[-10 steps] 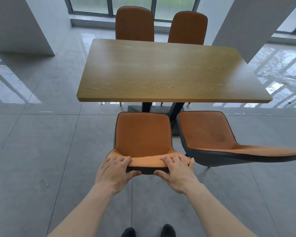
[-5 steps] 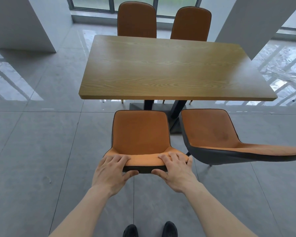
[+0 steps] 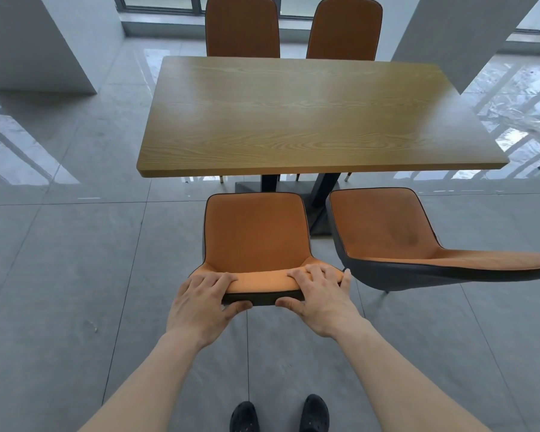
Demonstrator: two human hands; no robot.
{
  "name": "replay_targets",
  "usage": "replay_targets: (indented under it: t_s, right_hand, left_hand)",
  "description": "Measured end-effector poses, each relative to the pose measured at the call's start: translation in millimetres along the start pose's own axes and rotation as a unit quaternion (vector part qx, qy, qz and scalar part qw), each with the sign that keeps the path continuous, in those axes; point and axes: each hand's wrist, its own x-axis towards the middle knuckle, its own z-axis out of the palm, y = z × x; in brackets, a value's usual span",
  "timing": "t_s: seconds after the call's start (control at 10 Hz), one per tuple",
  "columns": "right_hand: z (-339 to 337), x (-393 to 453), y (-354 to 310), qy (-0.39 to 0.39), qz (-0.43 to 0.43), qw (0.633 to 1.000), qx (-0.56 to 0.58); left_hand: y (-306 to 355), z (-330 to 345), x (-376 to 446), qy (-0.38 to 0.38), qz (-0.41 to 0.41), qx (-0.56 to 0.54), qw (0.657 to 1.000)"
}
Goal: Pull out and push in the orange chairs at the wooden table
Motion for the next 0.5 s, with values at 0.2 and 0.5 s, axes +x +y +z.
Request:
replay_targets:
  t_s: [0.2, 0.5]
  right_hand:
    - [-8.0, -7.9, -2.6, -0.005, 0.003, 1.000, -0.019]
    - [-43.3, -42.4, -7.1, -0.003, -0.001, 1.000, 0.005]
  left_hand:
    - [1.3, -4.5, 1.9, -0.027, -0.006, -0.007, 1.000]
    - [27.5, -35.8, -10.4, -0.012, 0.020, 0.003, 1.000]
